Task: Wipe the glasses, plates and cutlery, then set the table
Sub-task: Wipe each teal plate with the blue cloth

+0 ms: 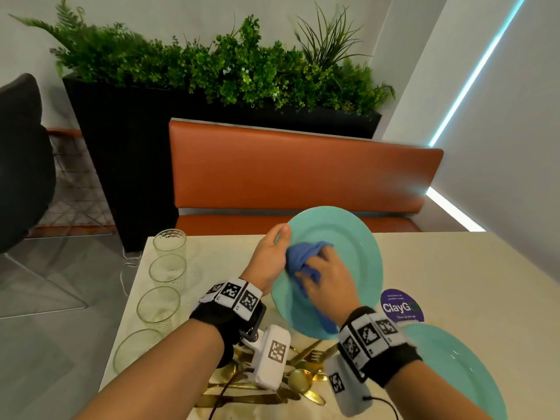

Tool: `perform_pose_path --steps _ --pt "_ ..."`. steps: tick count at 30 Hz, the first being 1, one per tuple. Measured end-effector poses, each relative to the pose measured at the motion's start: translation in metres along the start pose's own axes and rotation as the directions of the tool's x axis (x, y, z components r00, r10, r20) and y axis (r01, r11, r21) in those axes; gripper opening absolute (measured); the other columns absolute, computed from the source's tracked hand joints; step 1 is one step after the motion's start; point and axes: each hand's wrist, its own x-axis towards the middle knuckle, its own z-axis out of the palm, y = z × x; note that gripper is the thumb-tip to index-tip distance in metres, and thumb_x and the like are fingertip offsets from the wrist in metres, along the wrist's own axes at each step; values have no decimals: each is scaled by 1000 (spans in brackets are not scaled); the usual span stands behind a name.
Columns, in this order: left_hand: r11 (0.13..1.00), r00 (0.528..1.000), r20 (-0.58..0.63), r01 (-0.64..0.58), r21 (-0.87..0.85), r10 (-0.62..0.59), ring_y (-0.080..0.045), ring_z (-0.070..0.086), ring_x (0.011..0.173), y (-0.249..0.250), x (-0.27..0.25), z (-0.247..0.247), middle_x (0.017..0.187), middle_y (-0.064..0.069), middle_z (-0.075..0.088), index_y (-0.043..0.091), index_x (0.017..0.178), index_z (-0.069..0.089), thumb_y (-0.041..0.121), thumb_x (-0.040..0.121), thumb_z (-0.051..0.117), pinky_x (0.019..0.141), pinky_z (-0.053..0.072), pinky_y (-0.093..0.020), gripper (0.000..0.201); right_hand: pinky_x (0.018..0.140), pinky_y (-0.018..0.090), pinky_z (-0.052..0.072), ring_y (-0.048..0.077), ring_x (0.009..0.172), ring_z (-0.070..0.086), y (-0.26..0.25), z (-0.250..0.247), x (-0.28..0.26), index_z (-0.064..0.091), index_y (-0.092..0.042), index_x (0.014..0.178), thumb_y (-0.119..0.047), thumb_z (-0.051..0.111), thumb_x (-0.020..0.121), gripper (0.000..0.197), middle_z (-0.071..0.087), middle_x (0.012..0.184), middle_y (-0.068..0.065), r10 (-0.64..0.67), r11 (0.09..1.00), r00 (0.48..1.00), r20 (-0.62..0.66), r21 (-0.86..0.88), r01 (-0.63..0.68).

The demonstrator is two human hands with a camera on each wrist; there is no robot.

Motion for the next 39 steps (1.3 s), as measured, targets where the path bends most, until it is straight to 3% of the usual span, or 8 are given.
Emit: perform_pose_path --steps 5,11,15,20,23,28,33,39 --pt "996 996 -75 44 -78 -50 -15 62 81 -3 6 -29 96 0 66 26 95 58 34 102 35 75 52 -34 25 79 31 48 28 90 61 46 -17 -30 72 -16 79 -43 45 69 39 58 107 10 17 973 893 450 -214 89" --pt "990 992 11 128 -57 -127 -18 64 94 -10 -6 -17 110 -3 66 26 105 57 37 101 33 85 53 -38 27 79 35 42 41 96 58 42 -44 16 69 0 95 -31 55 81 36 58 107 29 264 950 937 -230 -107 -294" --pt "990 990 30 140 -9 -140 -1 50 109 -8 -16 -3 122 15 51 22 130 48 36 102 30 96 39 -20 36 82 36 42 37 100 55 2 -16 19 64 -6 109 -24 53 93 26 44 123 20 85 989 996 7 -126 -84" --pt "980 979 52 197 -19 -196 -16 60 115 -9 -17 -12 125 0 63 21 127 54 49 98 30 102 45 -38 47 86 34 42 37 105 53 3 -27 30 56 -8 123 -21 45 96 31 40 131 18 272 951 951 -148 -109 -289" --pt "977 978 17 209 -34 -208 -18 50 126 -14 -12 -18 138 1 52 20 140 44 66 86 36 110 38 -44 71 79 34 43 35 98 55 -13 -11 24 60 -11 115 -27 47 95 29 42 127 14 72 982 995 63 -182 -60" --pt "978 977 39 210 -1 -210 -17 55 121 -5 -17 -15 133 -1 57 17 136 48 55 94 30 107 42 -39 59 87 34 42 36 103 54 -5 -20 31 60 -10 119 -22 48 95 30 38 131 18 240 968 951 -196 -27 -250" --pt "967 968 41 249 -55 -247 -18 62 108 -4 -15 -13 117 -4 66 20 121 59 55 96 19 92 50 -32 59 88 35 43 34 103 54 -17 -10 18 67 -8 107 -22 55 91 23 45 123 16 -36 996 992 124 -74 45" --pt "957 957 76 284 -61 -280 -21 60 113 4 -12 -2 127 -7 62 16 132 53 61 94 19 93 49 -33 68 88 30 40 33 100 54 -16 -2 7 63 -8 105 -22 52 93 21 41 122 15 59 998 995 -78 34 -56"
